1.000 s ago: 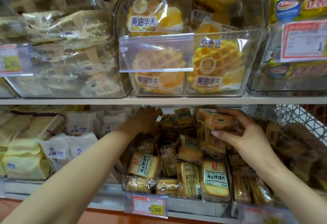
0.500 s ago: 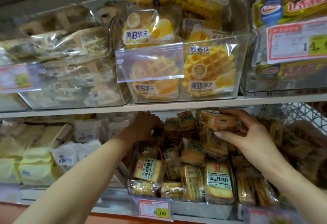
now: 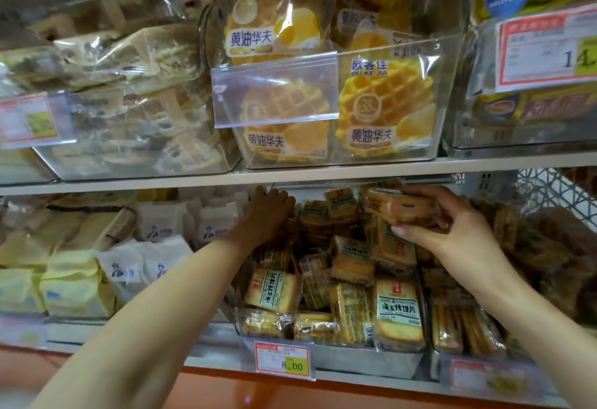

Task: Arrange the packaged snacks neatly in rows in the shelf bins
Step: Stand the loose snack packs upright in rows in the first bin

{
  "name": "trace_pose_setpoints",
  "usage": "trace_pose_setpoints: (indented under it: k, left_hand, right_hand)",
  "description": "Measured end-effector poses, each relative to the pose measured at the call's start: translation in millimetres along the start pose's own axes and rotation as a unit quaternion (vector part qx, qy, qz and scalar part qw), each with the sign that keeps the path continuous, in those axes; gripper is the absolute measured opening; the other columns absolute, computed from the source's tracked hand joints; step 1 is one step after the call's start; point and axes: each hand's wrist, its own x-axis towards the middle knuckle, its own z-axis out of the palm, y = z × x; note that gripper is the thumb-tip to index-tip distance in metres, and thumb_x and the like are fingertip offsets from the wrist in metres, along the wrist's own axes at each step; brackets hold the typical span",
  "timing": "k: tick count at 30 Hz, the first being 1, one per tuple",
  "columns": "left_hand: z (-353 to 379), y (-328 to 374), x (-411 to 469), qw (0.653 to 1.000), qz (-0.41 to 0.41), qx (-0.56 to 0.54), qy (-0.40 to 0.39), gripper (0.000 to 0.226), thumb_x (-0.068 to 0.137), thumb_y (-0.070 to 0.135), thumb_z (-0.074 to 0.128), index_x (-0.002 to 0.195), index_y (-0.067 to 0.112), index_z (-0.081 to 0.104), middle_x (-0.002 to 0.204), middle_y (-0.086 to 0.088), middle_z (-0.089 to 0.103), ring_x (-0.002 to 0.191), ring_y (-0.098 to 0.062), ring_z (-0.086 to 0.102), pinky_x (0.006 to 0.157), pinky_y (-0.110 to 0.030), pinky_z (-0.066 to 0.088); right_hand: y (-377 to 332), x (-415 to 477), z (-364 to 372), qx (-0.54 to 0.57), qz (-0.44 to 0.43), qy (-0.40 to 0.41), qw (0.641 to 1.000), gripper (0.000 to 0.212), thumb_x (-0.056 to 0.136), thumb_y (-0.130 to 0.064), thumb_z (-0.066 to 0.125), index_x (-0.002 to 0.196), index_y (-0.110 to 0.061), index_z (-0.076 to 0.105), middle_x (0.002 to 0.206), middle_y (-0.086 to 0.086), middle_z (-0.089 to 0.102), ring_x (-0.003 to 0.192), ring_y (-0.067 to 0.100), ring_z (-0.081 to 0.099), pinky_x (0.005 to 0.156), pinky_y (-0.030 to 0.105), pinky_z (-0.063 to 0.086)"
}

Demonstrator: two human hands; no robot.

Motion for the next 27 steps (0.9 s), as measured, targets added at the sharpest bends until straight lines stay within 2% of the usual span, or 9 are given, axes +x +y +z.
trace_pose_setpoints:
  k: [7, 11, 14, 16, 19, 22, 25, 27]
  left_hand:
    - [6.4, -3.8, 6.4, 1.0, 0.016, -0.009, -0.016, 0.065, 0.079, 0.048, 0.061, 0.126, 0.011, 0.038, 0.129, -0.01, 0.043, 0.121, -0.027, 0.038, 0.1, -0.042, 0.023]
    - [8.4, -0.4, 15.3, 1.0, -0.014, -0.001, -0.01, 0.061, 0.082, 0.045, 0.059, 0.127, 0.01, 0.038, 0.132, -0.01, 0.043, 0.123, -0.026, 0.038, 0.099, -0.04, 0.026]
    - [8.7, -6.4, 14.4, 0.999, 0.009, -0.022, -0.043, 0.063, 0.081, 0.046, 0.062, 0.127, 0.011, 0.037, 0.132, -0.009, 0.04, 0.124, -0.026, 0.034, 0.103, -0.043, 0.021]
    - [3.0, -11.6, 11.1, 0.995, 0.031, -0.068, -0.07, 0.071, 0.074, 0.05, 0.067, 0.125, 0.011, 0.038, 0.127, -0.008, 0.041, 0.122, -0.026, 0.034, 0.102, -0.043, 0.02]
    - [-1.1, -13.3, 8.6, 0.986, 0.042, -0.161, -0.001, 0.052, 0.076, 0.045, 0.068, 0.112, 0.015, 0.045, 0.117, -0.004, 0.047, 0.114, -0.024, 0.041, 0.091, -0.036, 0.024]
    - [1.0, -13.4, 8.5, 0.981, 0.063, -0.179, 0.039, 0.034, 0.084, 0.038, 0.06, 0.108, 0.017, 0.049, 0.116, -0.004, 0.05, 0.11, -0.022, 0.046, 0.086, -0.033, 0.027]
    - [7.5, -15.7, 12.9, 0.983, 0.07, -0.167, 0.045, 0.032, 0.087, 0.04, 0.057, 0.11, 0.019, 0.052, 0.116, -0.002, 0.051, 0.11, -0.022, 0.049, 0.082, -0.031, 0.026]
    - [5.5, -18.7, 16.1, 0.978, 0.067, -0.196, 0.021, 0.039, 0.086, 0.043, 0.059, 0.117, 0.023, 0.049, 0.121, 0.0, 0.049, 0.117, -0.02, 0.046, 0.087, -0.032, 0.027]
  right_hand:
    - [0.8, 2.0, 0.1, -0.012, 0.005, 0.002, 1.0, 0.047, 0.069, -0.009, 0.078, 0.096, -0.041, 0.058, 0.092, -0.019, 0.066, 0.086, -0.012, 0.06, 0.067, 0.002, 0.044]
    - [3.5, 1.5, -0.1, -0.008, 0.009, 0.002, 1.0, 0.046, 0.069, -0.01, 0.078, 0.097, -0.041, 0.059, 0.094, -0.019, 0.067, 0.09, -0.01, 0.061, 0.071, 0.007, 0.044]
    - [4.5, 1.3, -0.7, -0.007, 0.012, 0.0, 1.0, 0.046, 0.069, -0.01, 0.077, 0.097, -0.041, 0.059, 0.095, -0.018, 0.067, 0.09, -0.01, 0.061, 0.069, 0.004, 0.044]
    - [4.6, 1.9, -0.6, -0.009, 0.012, 0.0, 1.0, 0.046, 0.069, -0.01, 0.077, 0.097, -0.041, 0.059, 0.097, -0.017, 0.067, 0.091, -0.007, 0.061, 0.071, 0.007, 0.045]
    - [4.1, 1.3, 1.5, -0.012, 0.011, -0.002, 1.0, 0.046, 0.069, -0.009, 0.078, 0.097, -0.04, 0.059, 0.097, -0.016, 0.067, 0.093, -0.005, 0.062, 0.075, 0.011, 0.045]
    - [4.4, 1.1, 2.6, -0.018, 0.006, -0.003, 1.0, 0.047, 0.069, -0.009, 0.077, 0.1, -0.04, 0.059, 0.098, -0.016, 0.067, 0.093, -0.006, 0.061, 0.073, 0.008, 0.047]
    - [5.6, 0.1, 1.7, -0.021, 0.009, -0.001, 1.0, 0.047, 0.07, -0.01, 0.077, 0.101, -0.039, 0.059, 0.099, -0.016, 0.067, 0.093, -0.007, 0.061, 0.073, 0.006, 0.047]
    - [6.1, -0.6, 0.4, -0.024, 0.008, -0.003, 1.0, 0.046, 0.07, -0.011, 0.077, 0.102, -0.038, 0.059, 0.1, -0.015, 0.067, 0.094, -0.007, 0.061, 0.073, 0.006, 0.047]
